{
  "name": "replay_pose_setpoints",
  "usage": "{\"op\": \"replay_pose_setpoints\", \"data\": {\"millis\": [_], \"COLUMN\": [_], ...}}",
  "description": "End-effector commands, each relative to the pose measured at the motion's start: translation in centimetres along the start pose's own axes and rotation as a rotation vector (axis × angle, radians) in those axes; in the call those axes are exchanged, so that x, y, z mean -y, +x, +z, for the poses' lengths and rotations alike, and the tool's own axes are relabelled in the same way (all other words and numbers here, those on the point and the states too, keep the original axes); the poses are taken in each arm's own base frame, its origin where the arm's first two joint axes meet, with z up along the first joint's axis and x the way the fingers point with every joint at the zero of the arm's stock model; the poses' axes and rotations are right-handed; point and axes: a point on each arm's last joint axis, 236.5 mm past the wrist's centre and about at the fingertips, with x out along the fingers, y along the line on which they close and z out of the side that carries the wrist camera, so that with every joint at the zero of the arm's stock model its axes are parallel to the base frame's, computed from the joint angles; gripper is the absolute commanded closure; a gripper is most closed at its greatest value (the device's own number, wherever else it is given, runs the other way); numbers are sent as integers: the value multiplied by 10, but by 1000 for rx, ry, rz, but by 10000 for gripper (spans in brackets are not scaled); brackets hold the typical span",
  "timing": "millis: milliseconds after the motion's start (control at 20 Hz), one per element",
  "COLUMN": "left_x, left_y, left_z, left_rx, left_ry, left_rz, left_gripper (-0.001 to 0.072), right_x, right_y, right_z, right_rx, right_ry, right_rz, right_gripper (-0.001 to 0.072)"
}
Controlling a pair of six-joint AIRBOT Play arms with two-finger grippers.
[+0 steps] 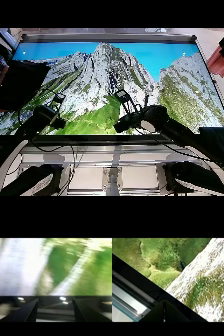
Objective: Fold the clothes and pants, and hang the long-sleeved shirts on hangers.
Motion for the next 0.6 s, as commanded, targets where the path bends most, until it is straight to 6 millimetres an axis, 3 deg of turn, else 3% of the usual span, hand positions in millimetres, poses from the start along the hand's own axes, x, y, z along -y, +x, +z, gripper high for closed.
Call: {"op": "replay_pose_setpoints", "data": {"millis": [0, 150, 250, 550], "left_x": [-96, -136, -150, -162], "left_y": [2, 27, 47, 102], "left_z": [23, 9, 4, 33], "left_rx": [102, 58, -17, -106], "left_ry": [56, -47, -28, -24], "left_rz": [307, 314, 313, 288], "left_gripper": [219, 218, 216, 208], "right_x": [2, 2, 2, 1], "right_y": [-1, -1, -1, -1], "right_z": [3, 3, 3, 2], "right_rx": [8, 8, 8, 8], "right_ry": [-8, -8, -8, -7], "right_rz": [-7, -6, -6, -6], "right_gripper": [698, 699, 698, 699]}}
